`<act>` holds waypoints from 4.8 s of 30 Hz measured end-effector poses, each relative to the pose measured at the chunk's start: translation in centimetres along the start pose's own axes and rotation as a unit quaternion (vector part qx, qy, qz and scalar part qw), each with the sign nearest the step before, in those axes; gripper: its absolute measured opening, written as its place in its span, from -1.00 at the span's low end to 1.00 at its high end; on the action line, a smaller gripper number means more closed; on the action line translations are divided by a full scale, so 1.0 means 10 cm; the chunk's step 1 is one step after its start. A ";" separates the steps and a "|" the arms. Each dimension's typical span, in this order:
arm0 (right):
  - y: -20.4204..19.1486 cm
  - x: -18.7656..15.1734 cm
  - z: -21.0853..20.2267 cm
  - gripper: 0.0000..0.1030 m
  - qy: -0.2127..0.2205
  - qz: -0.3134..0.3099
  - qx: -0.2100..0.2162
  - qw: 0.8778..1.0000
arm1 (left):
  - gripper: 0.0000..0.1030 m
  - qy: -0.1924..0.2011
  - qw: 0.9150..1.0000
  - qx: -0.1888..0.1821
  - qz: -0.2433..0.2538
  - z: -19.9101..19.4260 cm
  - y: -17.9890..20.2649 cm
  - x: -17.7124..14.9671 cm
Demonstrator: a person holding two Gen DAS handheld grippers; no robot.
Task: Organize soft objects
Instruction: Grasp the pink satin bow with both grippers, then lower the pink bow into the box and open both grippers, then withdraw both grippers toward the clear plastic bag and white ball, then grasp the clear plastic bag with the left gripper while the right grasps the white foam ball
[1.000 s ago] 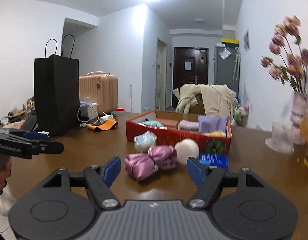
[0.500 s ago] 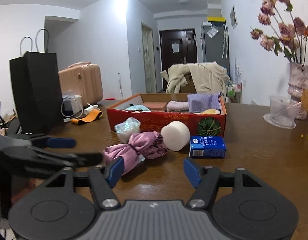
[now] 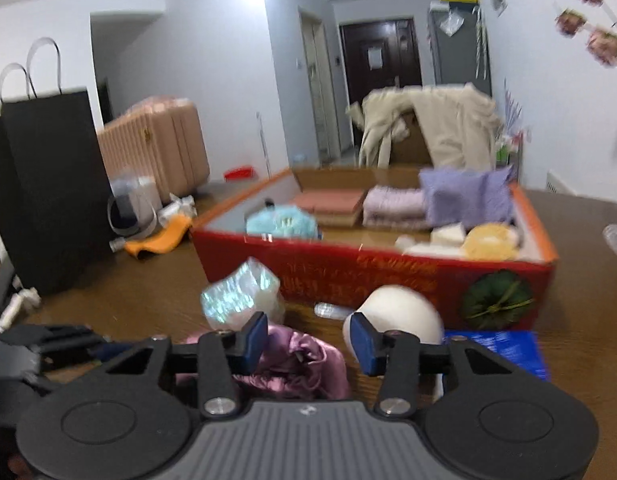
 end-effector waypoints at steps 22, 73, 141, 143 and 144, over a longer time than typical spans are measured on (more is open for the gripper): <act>0.20 -0.55 -0.44 -0.68 -0.033 0.097 0.037 0.994 | -0.66 0.000 0.997 -0.072 -0.035 -0.08 0.32 -0.17; 0.64 1.46 -1.10 0.02 0.100 -0.064 -0.044 0.992 | 0.40 0.099 0.988 0.008 0.115 -0.77 0.66 1.64; 0.19 -0.21 -0.12 0.30 0.005 -0.022 -0.034 0.999 | -0.22 0.004 0.999 0.018 -0.047 0.54 -0.30 0.51; 0.18 -0.23 -0.09 0.16 0.007 -0.032 -0.060 0.998 | -0.30 0.005 0.999 0.017 -0.049 0.52 -0.30 0.49; 0.17 -0.24 -0.09 -0.02 0.008 -0.037 -0.070 0.997 | -0.34 0.006 0.999 0.019 -0.045 0.48 -0.27 0.49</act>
Point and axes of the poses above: each gripper's, at about its wrist camera, not at the fingertips, and z roughly the way its jaws point, y to its right, x to its top, the point moved 4 cm from there along z, roughly the way its jaws point, and after that the axes turned 14 degrees about -x, right-handed, at the moved point
